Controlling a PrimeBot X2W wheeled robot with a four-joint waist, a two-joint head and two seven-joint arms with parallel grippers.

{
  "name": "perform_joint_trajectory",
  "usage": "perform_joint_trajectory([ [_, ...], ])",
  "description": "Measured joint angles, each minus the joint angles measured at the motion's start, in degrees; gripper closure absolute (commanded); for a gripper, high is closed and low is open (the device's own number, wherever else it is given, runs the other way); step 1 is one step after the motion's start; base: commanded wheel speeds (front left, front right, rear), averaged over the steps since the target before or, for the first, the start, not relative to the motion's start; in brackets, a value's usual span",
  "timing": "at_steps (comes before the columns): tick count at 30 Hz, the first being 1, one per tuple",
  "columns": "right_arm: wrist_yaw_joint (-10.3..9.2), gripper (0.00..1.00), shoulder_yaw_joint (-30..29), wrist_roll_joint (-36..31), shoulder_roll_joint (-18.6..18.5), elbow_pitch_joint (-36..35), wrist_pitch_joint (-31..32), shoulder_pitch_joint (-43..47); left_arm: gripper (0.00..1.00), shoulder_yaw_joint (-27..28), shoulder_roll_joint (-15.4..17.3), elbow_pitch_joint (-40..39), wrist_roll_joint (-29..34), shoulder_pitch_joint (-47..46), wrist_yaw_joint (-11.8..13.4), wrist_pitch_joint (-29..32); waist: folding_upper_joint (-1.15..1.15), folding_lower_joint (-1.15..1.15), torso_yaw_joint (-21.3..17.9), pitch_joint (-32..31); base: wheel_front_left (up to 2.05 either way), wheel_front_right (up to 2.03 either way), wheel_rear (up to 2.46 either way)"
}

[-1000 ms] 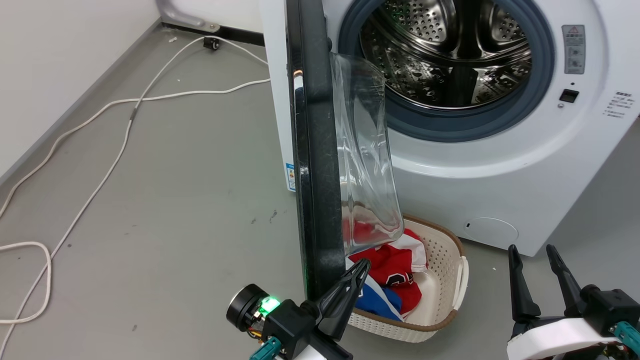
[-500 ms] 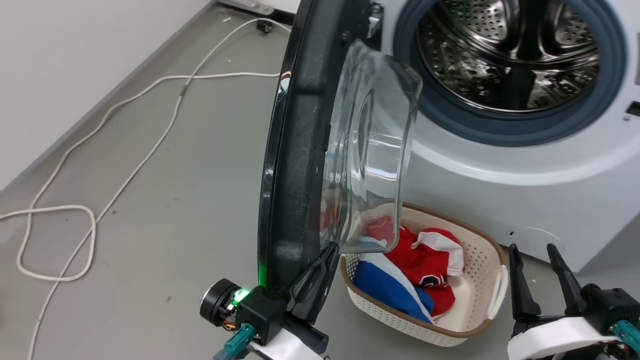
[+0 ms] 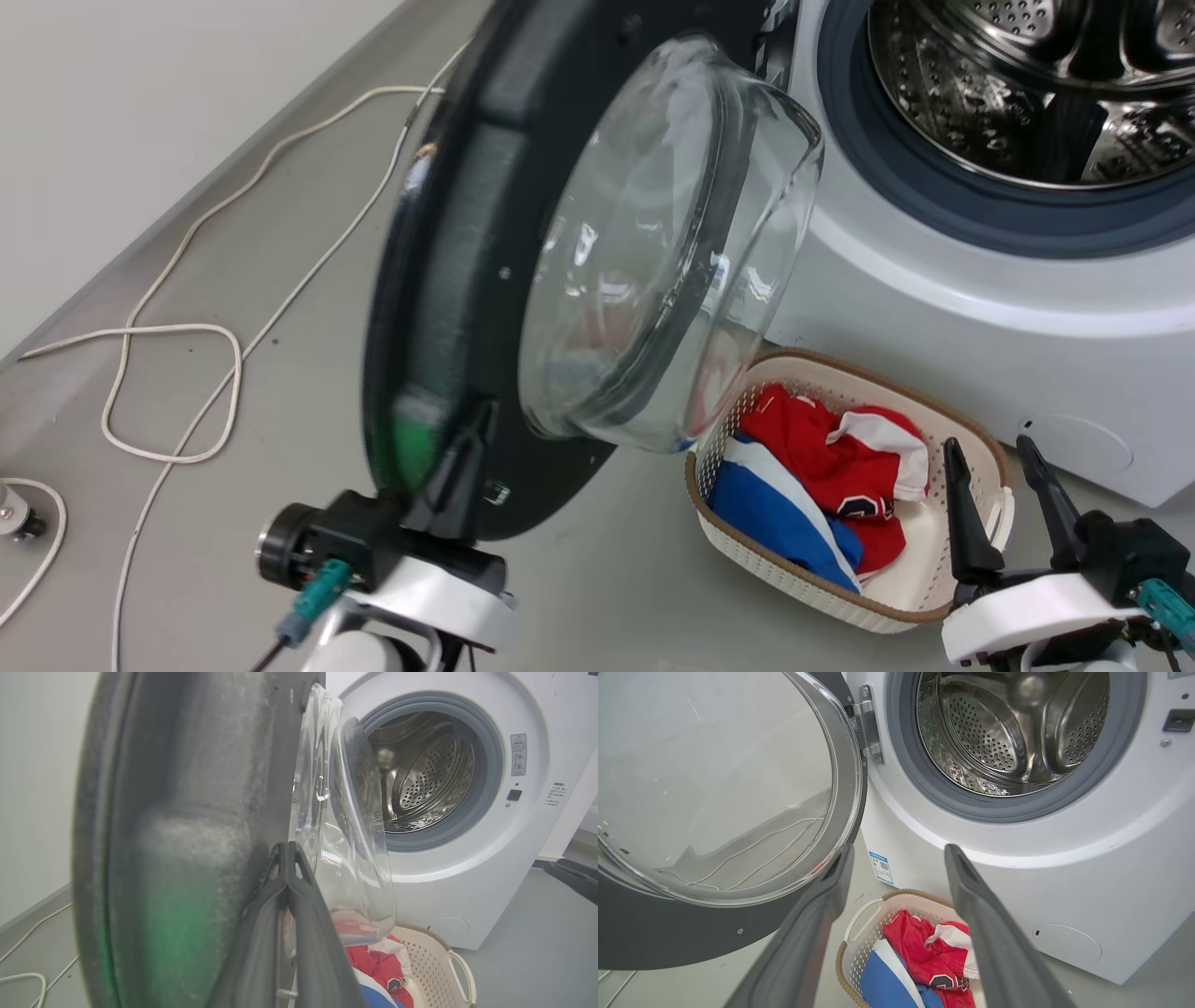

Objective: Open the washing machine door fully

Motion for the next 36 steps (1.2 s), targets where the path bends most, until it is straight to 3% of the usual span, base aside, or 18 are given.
perform_joint_trajectory([
  [13, 0.01, 0.00, -0.1, -2.0, -1.1, -0.2, 0.0, -2.4, 1.00, 11.9, 3.0, 3.5, -3.2, -4.2, -1.0, 0.0, 0.00, 0.00, -1.4, 6.1, 0.00, 0.00, 0.00],
  [36, 0.01, 0.00, -0.6, -3.2, -4.0, -0.2, 0.0, -5.4, 1.00, 24.5, 8.9, 14.1, -4.9, -14.5, -1.9, 0.0, 0.00, 0.00, -5.1, 12.5, 0.00, 0.00, 0.00],
])
